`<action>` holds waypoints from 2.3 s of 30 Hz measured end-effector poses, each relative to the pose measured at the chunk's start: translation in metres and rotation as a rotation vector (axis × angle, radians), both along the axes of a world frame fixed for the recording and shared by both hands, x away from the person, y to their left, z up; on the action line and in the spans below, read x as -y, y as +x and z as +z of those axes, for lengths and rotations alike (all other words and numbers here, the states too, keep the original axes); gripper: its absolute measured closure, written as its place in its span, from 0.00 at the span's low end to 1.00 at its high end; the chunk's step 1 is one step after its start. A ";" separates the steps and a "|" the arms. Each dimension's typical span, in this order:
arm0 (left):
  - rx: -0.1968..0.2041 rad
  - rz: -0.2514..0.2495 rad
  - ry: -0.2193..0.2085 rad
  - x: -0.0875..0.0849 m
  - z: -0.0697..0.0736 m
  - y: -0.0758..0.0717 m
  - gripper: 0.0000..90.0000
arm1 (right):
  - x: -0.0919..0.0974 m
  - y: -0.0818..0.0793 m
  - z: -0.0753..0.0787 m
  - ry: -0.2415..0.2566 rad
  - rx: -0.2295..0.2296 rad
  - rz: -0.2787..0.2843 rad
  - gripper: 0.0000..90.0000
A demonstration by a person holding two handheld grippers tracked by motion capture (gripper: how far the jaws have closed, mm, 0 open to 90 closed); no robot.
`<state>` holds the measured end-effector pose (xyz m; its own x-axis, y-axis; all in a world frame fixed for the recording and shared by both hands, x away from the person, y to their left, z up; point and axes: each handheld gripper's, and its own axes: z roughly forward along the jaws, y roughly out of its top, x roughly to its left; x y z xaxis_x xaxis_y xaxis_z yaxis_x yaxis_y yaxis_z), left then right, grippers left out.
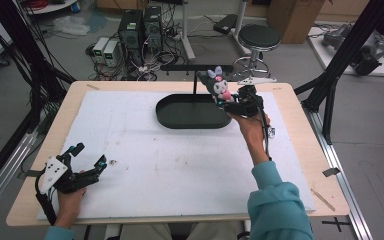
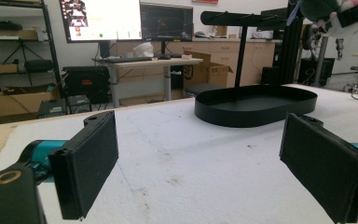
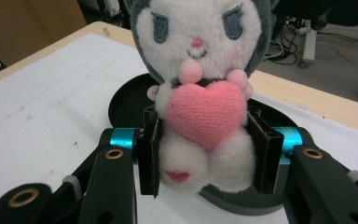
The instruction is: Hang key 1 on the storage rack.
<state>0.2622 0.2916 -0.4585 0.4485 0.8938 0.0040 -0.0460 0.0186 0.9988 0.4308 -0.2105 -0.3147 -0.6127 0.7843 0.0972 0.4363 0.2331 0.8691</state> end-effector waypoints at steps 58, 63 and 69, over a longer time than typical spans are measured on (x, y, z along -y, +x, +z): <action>0.000 0.000 0.000 0.000 0.000 0.000 0.13 | -0.011 0.030 0.002 0.046 -0.039 -0.121 0.61; 0.000 0.000 0.000 0.000 0.000 0.000 0.13 | -0.007 0.033 0.000 0.066 -0.049 -0.129 0.61; 0.000 0.000 0.002 0.000 0.000 0.000 0.13 | -0.005 0.035 -0.002 0.044 -0.057 -0.136 0.61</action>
<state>0.2621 0.2916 -0.4585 0.4482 0.8939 0.0053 -0.0456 0.0169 0.9988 0.4662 -0.2050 -0.3162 -0.4938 0.8538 0.1652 0.5103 0.1306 0.8500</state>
